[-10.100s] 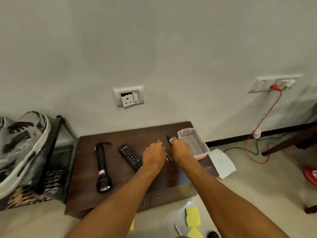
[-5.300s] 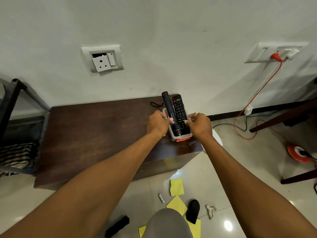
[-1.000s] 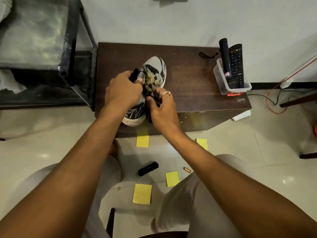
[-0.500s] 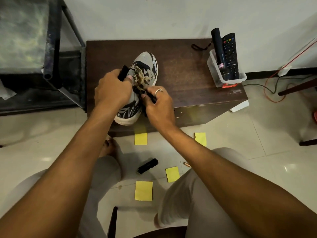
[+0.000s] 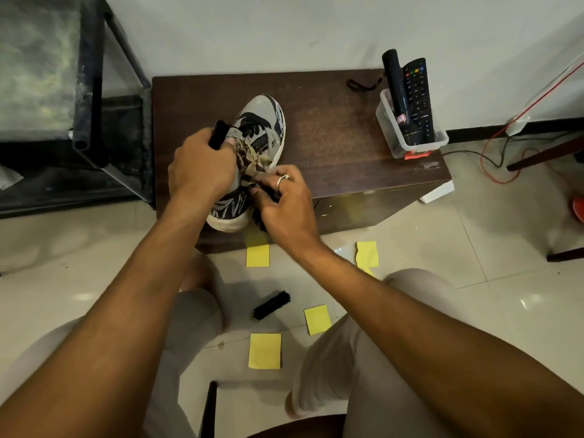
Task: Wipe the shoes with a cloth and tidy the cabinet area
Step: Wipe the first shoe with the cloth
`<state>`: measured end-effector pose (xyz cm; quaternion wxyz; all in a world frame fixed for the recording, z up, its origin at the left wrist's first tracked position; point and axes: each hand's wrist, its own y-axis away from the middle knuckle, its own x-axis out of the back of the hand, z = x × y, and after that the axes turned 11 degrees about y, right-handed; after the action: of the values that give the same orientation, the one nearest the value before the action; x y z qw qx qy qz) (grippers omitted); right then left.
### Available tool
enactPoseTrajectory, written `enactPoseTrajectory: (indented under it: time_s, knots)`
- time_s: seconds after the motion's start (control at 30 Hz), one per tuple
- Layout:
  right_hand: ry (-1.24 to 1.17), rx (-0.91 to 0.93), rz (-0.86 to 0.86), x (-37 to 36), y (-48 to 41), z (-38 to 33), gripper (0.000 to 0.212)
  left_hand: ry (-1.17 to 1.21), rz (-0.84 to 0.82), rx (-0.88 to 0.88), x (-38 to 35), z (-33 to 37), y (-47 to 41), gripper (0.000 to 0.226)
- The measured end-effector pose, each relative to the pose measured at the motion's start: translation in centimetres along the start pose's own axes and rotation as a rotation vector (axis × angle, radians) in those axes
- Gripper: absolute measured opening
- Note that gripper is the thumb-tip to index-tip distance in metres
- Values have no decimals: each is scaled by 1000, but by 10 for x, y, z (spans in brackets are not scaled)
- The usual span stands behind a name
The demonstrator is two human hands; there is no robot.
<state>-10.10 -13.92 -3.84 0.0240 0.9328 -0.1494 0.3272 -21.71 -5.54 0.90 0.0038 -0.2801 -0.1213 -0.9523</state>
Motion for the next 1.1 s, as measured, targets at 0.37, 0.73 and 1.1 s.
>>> enactPoseTrajectory:
  time_s: [0.37, 0.73, 1.1]
  knots:
    - [-6, -39, 110, 0, -27, 0, 25, -1, -6, 8, 0, 0, 0, 27]
    - [71, 150, 79, 7, -45, 0, 26, -5, -13, -12, -1, -2, 0, 19]
    - [116, 165, 32, 13, -63, 6, 22, -27, -21, -1, -2, -2, -1, 20]
